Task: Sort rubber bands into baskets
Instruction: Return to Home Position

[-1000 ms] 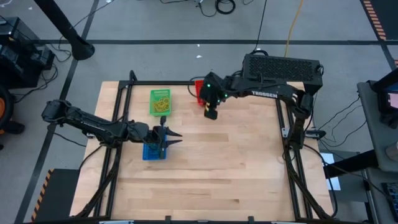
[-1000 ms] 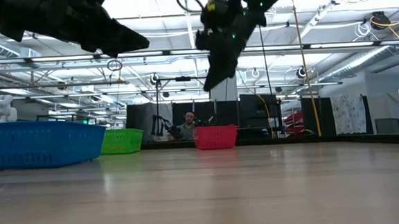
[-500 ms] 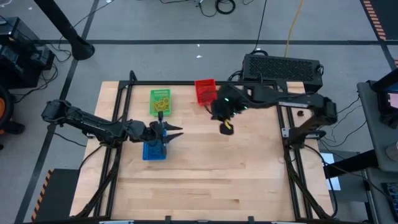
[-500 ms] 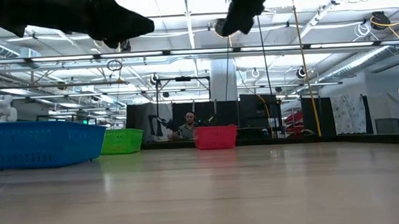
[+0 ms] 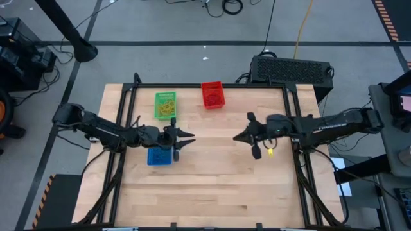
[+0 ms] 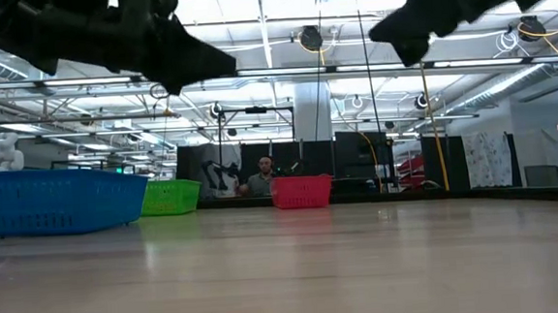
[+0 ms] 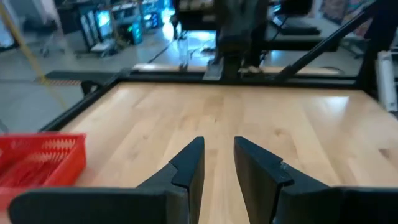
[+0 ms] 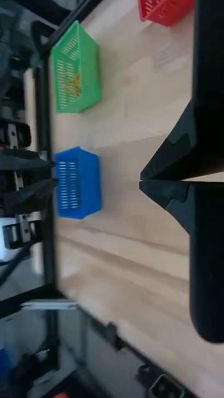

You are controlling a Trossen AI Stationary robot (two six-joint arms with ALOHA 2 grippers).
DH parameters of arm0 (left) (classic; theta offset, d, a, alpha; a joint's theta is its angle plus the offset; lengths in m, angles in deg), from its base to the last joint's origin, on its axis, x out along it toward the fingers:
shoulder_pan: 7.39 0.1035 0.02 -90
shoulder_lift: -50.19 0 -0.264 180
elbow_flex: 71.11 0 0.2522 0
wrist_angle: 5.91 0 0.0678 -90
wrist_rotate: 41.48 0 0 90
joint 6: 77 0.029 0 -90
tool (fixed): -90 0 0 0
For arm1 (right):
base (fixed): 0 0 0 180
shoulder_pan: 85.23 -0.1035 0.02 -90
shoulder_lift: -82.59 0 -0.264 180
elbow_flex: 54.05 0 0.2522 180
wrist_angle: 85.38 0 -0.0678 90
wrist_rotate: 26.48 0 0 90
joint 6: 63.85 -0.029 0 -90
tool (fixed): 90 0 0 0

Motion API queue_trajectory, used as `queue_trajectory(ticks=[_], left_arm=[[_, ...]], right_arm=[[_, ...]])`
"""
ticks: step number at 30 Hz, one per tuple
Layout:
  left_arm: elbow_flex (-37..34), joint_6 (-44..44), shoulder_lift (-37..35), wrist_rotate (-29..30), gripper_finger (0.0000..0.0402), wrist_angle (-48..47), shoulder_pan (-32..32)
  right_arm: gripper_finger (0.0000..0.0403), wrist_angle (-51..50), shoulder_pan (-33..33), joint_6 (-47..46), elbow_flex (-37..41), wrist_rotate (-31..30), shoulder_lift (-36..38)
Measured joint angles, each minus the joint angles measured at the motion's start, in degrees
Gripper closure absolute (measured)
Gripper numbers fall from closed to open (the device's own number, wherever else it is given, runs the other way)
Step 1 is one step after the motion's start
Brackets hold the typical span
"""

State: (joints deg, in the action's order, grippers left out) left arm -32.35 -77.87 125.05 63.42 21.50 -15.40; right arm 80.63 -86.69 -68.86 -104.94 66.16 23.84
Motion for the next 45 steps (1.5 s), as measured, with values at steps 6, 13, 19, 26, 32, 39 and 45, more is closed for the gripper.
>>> queue_trajectory(ticks=[6,13,19,26,32,39,45], left_arm=[[0.0,1.2,-9.6,-2.0,0.0306,-9.8,1.2],[-0.9,-1.9,-27.2,-0.3,0.0306,-29.6,1.2],[-4.7,-3.2,-38.5,0.2,0.0306,-30.1,1.2],[-11.2,-7.3,-48.7,0.3,0.0306,-30.5,1.2],[-16.0,-9.2,-54.2,0.4,0.0306,-31.3,1.2],[-19.3,-8.3,-61.6,0.4,0.0306,-31.6,1.2],[-22.7,-9.2,-66.2,1.5,0.0306,-31.6,1.2]], right_arm=[[0.0402,10.3,-0.6,-2.1,12.0,-1.9,9.5],[0.0403,10.5,-0.5,-1.6,18.0,-7.5,17.7],[0.0403,17.1,0.4,-4.4,27.2,-7.5,22.5],[0.0403,18.6,1.6,-8.4,32.5,-7.2,27.4],[0.0402,17.6,1.6,-10.0,34.5,-7.1,30.3],[0.0402,12.2,1.6,-10.4,34.9,-7.1,34.2],[0.0403,12.8,1.6,-11.5,36.5,-7.2,37.0]])
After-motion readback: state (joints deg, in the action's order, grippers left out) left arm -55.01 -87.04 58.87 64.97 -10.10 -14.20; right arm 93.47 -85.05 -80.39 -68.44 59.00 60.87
